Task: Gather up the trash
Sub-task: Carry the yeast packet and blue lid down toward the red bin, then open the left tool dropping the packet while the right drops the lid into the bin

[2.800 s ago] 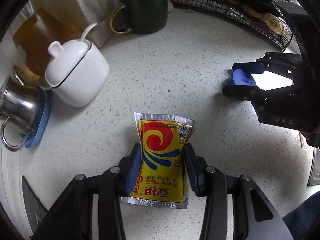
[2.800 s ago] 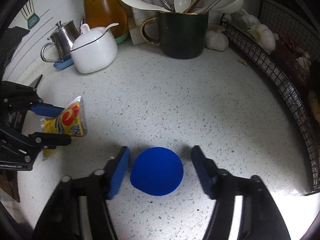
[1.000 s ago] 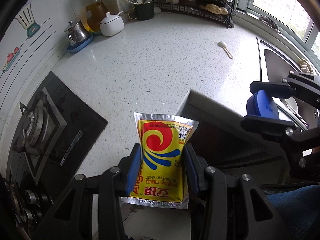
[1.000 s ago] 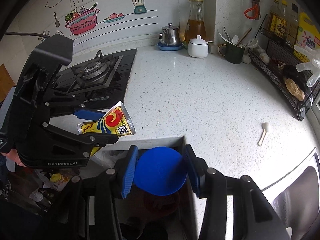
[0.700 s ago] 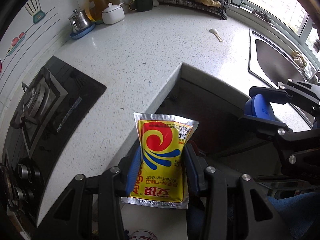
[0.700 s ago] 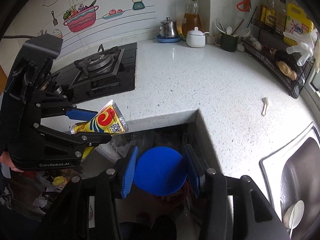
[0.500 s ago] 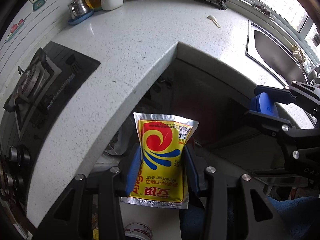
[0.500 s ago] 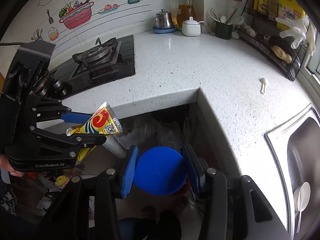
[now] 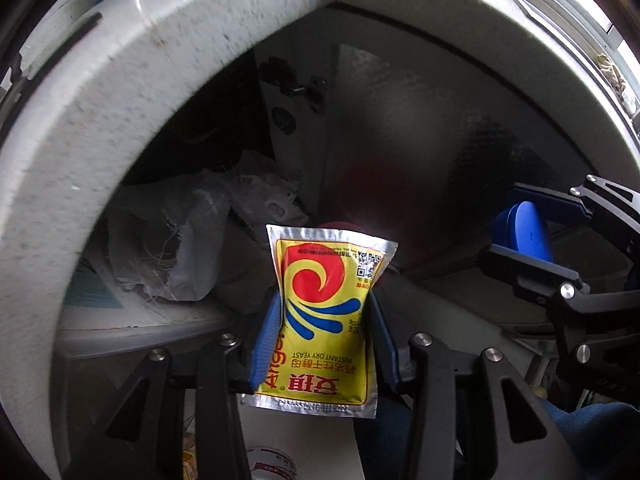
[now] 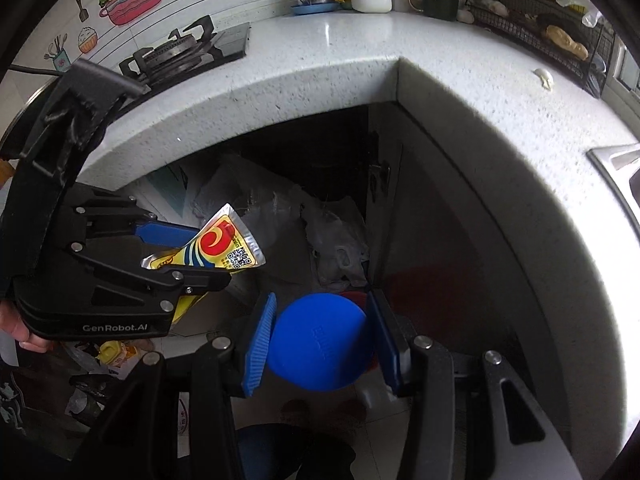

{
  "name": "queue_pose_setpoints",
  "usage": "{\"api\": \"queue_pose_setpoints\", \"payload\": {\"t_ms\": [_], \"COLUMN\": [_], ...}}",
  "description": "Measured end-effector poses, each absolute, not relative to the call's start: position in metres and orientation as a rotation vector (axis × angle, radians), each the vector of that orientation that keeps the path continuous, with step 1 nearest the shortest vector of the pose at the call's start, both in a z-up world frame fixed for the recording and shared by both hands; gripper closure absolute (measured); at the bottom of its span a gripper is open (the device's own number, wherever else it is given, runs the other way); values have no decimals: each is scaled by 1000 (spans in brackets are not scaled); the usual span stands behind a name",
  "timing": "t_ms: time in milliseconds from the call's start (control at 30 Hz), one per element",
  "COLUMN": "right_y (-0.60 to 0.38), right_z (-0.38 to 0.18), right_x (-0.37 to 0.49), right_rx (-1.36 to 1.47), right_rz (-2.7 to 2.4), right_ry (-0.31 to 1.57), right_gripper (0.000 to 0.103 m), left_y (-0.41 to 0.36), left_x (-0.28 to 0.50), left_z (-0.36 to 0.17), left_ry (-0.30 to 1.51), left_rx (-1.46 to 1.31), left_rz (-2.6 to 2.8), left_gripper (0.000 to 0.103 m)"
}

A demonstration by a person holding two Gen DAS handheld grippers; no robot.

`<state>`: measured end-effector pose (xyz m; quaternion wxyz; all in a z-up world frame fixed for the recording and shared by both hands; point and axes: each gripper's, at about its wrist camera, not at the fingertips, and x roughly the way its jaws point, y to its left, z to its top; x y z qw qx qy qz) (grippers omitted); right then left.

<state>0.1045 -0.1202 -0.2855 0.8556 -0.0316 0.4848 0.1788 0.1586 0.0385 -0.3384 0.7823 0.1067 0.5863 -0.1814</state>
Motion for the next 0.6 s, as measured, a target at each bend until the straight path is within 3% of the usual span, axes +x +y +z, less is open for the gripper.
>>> {"api": "queue_pose_setpoints", "payload": {"t_ms": [333, 500, 600], "right_y": [-142, -149, -159], "right_z": [-391, -422, -432], "right_x": [122, 126, 127], "right_rx": [-100, -112, -94], "right_rz": [300, 300, 295], "right_ry": [1047, 1063, 1067], "right_gripper": [59, 59, 59], "left_y": [10, -10, -17], "left_x": [187, 197, 199], "left_z": [-461, -498, -510], "left_ry": [1275, 1276, 1262], "left_rx": [280, 297, 301], "left_rz": [-439, -463, -478], "left_gripper": [61, 60, 53]}}
